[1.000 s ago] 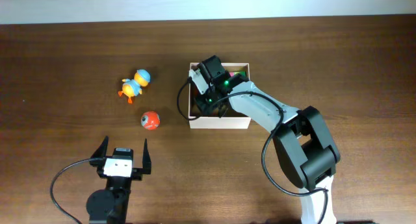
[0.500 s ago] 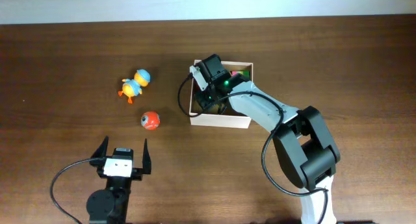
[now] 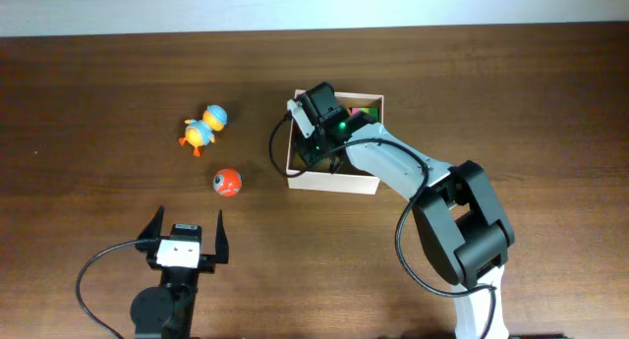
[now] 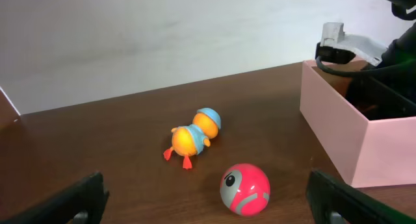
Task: Pack container
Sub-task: 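Lower the bear into the box beside the cube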
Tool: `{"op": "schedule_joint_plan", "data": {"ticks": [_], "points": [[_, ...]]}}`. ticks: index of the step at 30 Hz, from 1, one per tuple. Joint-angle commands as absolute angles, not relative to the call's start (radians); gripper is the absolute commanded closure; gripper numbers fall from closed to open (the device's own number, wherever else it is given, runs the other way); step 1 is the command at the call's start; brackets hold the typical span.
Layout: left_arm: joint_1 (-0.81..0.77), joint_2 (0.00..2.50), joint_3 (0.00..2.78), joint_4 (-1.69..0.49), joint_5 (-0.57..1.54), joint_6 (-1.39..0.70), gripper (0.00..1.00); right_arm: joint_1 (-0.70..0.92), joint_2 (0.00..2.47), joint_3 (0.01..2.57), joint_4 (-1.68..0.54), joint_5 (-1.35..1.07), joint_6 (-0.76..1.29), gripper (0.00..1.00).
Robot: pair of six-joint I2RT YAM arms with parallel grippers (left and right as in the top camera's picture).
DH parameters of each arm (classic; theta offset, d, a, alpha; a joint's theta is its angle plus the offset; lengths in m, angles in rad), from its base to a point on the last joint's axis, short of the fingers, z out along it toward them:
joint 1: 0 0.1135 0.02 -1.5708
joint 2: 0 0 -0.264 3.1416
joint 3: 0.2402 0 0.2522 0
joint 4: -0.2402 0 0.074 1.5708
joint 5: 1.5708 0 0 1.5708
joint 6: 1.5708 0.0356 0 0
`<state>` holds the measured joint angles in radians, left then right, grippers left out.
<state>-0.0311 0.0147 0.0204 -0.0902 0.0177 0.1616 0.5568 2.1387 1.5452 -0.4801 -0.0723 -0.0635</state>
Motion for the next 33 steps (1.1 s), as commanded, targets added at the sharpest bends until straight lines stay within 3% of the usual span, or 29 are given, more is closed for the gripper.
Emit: {"op": "schedule_joint_plan", "data": {"ticks": [1, 12, 24, 27, 30, 33], "points": [[-0.035, 0.006, 0.014, -0.091, 0.007, 0.174, 0.01, 0.584, 2.148, 1.537, -0.494, -0.112, -0.067, 0.96], [-0.035, 0.006, 0.015, -0.091, 0.007, 0.174, 0.01, 0.654, 2.148, 1.537, -0.531, -0.123, -0.067, 0.96], [-0.035, 0.006, 0.015, -0.091, 0.007, 0.174, 0.01, 0.605, 2.148, 1.566, -0.516, -0.120, -0.066, 0.95], [-0.035, 0.006, 0.015, -0.091, 0.007, 0.174, 0.01, 0.594, 2.148, 1.596, -0.529, -0.123, -0.067, 0.89], [-0.035, 0.006, 0.015, -0.091, 0.007, 0.174, 0.01, 0.595, 2.148, 1.637, -0.564, -0.125, -0.067, 0.64], [-0.035, 0.006, 0.014, -0.091, 0.007, 0.174, 0.01, 0.608, 2.148, 1.681, -0.611, -0.124, -0.067, 0.58]]}}
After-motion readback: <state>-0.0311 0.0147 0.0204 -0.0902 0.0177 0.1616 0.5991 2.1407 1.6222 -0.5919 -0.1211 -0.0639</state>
